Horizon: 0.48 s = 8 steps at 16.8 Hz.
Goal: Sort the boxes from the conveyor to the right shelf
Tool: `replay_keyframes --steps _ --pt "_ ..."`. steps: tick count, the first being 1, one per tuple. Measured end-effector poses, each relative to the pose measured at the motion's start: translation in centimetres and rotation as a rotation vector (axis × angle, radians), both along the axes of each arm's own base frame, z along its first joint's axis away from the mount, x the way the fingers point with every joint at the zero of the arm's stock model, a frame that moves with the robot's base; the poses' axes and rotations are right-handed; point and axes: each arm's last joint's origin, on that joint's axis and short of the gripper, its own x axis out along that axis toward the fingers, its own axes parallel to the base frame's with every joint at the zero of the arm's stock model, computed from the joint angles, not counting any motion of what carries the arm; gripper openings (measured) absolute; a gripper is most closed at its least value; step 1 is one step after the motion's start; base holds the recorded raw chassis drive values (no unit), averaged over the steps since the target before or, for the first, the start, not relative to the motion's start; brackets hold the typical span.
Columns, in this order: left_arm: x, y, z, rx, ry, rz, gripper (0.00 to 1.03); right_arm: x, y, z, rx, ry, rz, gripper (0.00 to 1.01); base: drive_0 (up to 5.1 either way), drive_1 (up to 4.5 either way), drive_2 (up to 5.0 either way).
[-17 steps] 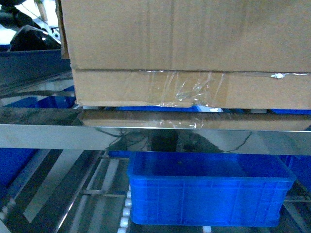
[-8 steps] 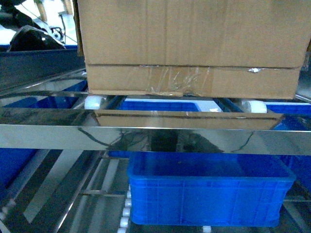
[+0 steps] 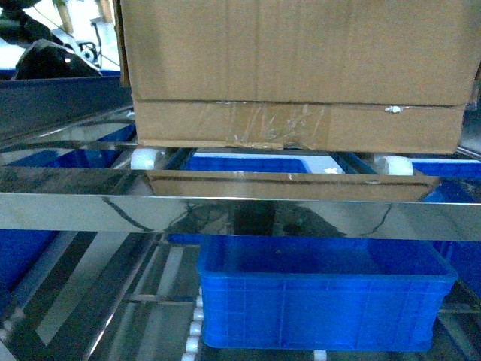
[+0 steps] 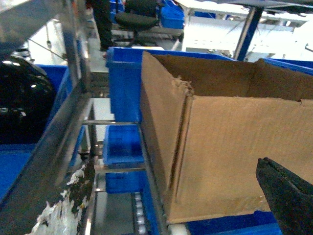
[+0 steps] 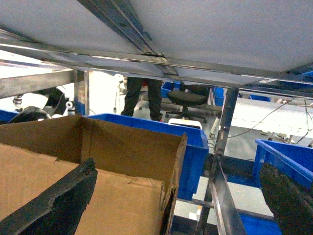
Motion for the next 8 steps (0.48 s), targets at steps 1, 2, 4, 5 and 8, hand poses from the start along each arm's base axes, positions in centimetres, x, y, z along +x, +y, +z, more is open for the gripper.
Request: replay_keyframes --steps 1,2,4,5,8 --pt "-1.9 0.7 0.8 0.004 -0.009 0.05 0.98 -1.4 -0.4 0.6 -0.012 0.003 0.015 0.98 0.0 0.0 0.0" --pt "-3.1 1.1 1.2 0.005 -0.02 0.078 0.98 -2.1 -0.7 1.1 -0.014 -0.004 0.003 0.98 0.0 0.0 0.0" --pt "-3.2 1.1 1.4 0.003 -0.029 0.081 0.98 -1.9 -0.7 1.1 -0.015 0.002 0.002 0.98 0.0 0.0 0.0" --pt "-2.9 1.0 1.1 0.01 -0.017 0.082 0.98 -1.8 -0.7 0.8 -0.013 0.032 -0.007 0.97 0.0 0.0 0.0" --pt "-4.5 2.5 -3.4 0.077 -0.171 0.155 0.64 -4.3 -1.9 -3.8 0.014 0.179 -0.23 0.62 0.0 0.0 0.0"
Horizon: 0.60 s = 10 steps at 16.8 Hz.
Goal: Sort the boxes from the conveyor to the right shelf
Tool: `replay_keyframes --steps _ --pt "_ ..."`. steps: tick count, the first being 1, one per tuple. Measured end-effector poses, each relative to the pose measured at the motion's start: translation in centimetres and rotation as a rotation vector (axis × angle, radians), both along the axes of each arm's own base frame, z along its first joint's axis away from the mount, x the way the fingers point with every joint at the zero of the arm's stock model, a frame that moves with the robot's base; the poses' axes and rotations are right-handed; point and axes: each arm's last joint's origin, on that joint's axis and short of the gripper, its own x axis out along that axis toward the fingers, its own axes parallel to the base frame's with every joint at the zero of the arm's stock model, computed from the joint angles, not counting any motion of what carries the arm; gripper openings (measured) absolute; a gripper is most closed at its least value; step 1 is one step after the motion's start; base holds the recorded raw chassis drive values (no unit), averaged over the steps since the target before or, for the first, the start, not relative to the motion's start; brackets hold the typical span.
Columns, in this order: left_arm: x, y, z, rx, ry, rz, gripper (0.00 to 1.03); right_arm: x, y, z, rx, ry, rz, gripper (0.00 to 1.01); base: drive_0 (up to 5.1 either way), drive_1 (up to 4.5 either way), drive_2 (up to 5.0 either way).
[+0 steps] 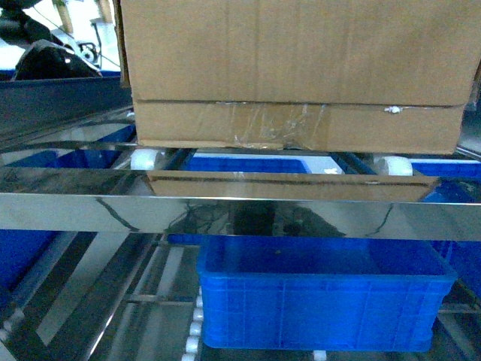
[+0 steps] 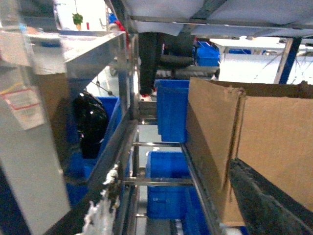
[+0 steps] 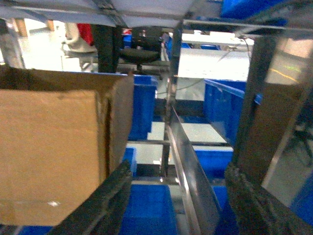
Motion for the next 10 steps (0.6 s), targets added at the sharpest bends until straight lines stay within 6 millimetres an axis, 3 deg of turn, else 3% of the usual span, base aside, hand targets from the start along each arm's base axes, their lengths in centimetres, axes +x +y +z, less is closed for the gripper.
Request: replay_keyframes --steps 3,5,6,10 --pt "-1.4 0.9 -4.9 0.025 0.02 -0.01 0.28 -1.8 -0.1 -5.3 0.0 0.029 -0.003 0.25 0.0 0.0 0.0" --pt "-2.0 1.5 -7.1 0.027 0.04 0.002 0.06 -2.8 -0.2 -7.2 0.0 0.026 -0.004 0.03 0.0 0.0 0.0" --pt "-2.2 1.6 -7.5 0.025 0.032 0.004 0.01 -3.0 -0.2 -7.7 0.001 0.027 -0.004 0.02 0.0 0.0 0.0" --pt "-2.7 1.9 -8.2 0.027 0.022 -0.009 0.02 -3.6 -0.2 -8.8 0.001 0.03 -0.004 0.02 0.0 0.0 0.0"
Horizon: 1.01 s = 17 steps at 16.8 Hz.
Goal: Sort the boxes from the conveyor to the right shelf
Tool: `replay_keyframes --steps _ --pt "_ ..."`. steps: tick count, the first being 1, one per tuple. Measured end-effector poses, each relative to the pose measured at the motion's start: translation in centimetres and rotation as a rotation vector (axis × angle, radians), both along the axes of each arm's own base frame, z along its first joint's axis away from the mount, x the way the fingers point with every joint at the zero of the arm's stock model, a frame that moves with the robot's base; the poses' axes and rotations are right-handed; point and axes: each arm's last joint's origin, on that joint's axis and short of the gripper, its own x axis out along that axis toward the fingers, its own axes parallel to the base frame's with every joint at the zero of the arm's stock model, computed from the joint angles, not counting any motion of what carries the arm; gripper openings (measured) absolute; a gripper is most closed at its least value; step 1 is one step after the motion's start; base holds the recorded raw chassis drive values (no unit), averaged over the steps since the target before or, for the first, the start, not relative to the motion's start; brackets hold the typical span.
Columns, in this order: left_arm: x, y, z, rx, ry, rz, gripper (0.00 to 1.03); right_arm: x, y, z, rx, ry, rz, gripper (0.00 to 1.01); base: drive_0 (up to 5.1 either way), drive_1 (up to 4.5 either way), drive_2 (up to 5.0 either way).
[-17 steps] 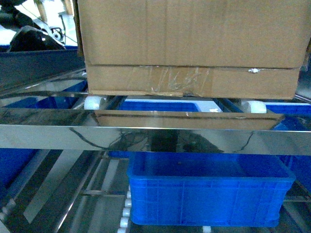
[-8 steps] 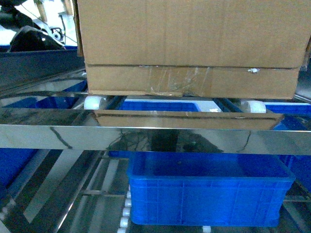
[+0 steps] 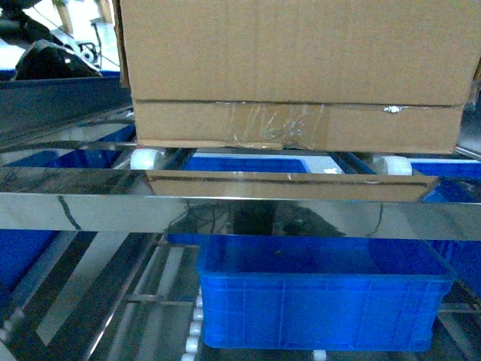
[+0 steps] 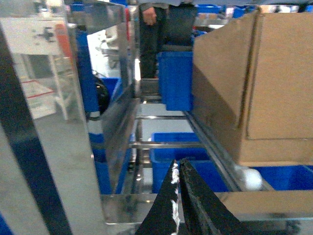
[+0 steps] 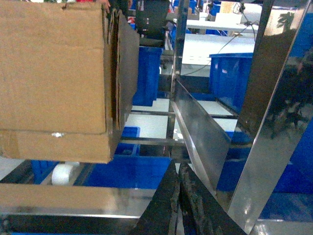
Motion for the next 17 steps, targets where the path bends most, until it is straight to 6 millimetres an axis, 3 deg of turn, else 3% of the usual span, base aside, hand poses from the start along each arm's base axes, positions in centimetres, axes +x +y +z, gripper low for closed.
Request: replay_keyframes --steps 2,8,17 --pt "-0.6 1.0 -1.5 0.001 0.003 0.027 0.02 -0.8 0.0 -1.6 0.0 0.007 0.0 0.02 0.0 0.0 0.0" --pt "-2.0 0.8 -4.1 0.001 0.003 0.002 0.02 -2.6 0.0 -4.3 0.0 0.005 0.0 0.02 0.0 0.0 0.0" --pt "-3.1 0.8 -5.6 0.001 -0.017 0.002 0.02 -3.9 0.0 -5.8 0.0 0.003 0.0 0.02 0.0 0.0 0.0"
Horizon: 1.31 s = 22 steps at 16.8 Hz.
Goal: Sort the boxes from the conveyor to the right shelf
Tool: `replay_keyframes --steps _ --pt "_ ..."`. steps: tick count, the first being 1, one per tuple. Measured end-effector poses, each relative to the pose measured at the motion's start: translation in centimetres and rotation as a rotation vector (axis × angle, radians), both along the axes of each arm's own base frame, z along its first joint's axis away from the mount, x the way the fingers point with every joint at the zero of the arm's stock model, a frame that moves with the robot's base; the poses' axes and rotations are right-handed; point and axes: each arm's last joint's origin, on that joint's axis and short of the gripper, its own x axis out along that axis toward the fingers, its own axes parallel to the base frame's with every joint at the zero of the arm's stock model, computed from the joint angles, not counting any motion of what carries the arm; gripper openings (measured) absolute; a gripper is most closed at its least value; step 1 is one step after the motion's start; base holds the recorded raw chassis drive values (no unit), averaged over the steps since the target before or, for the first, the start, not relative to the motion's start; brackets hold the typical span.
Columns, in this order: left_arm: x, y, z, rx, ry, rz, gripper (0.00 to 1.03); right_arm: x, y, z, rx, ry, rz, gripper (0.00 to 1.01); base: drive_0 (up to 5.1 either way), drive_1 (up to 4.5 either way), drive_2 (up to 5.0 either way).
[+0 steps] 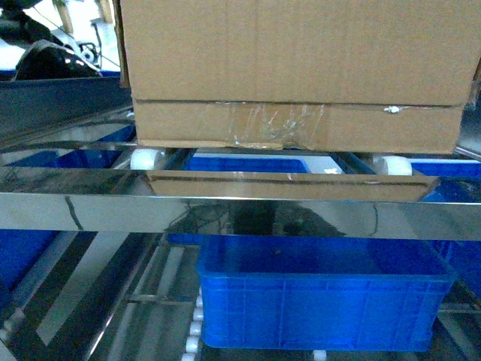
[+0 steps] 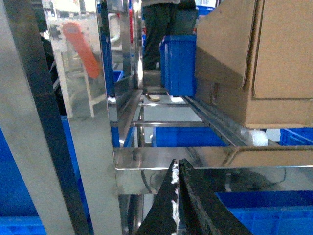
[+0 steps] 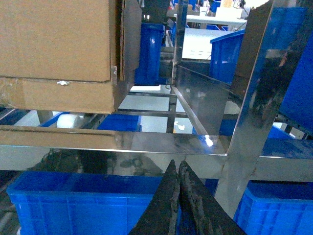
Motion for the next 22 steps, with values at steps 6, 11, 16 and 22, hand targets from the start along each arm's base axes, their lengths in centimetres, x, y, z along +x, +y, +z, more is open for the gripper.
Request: replay_keyframes --steps 6,11,16,22 --pt "-1.3 0.0 -0.6 0.0 0.012 0.004 0.02 -0.6 0.0 -0.5 0.002 -0.013 0.002 0.02 0.0 0.0 0.0" --pt "-1.3 0.0 -0.7 0.0 0.019 0.0 0.02 -1.7 0.0 -0.8 0.003 -0.006 0.0 0.02 0.0 0.0 0.0" --pt "-1.3 0.0 -0.7 0.0 0.019 0.0 0.02 -1.7 0.0 -0.8 0.003 -0.007 0.0 0.02 0.0 0.0 0.0" --pt "-1.3 0.0 -0.7 0.0 0.019 0.001 0.59 -1.7 0.0 -0.8 0.003 -0.007 0.0 0.55 0.0 0.0 0.0"
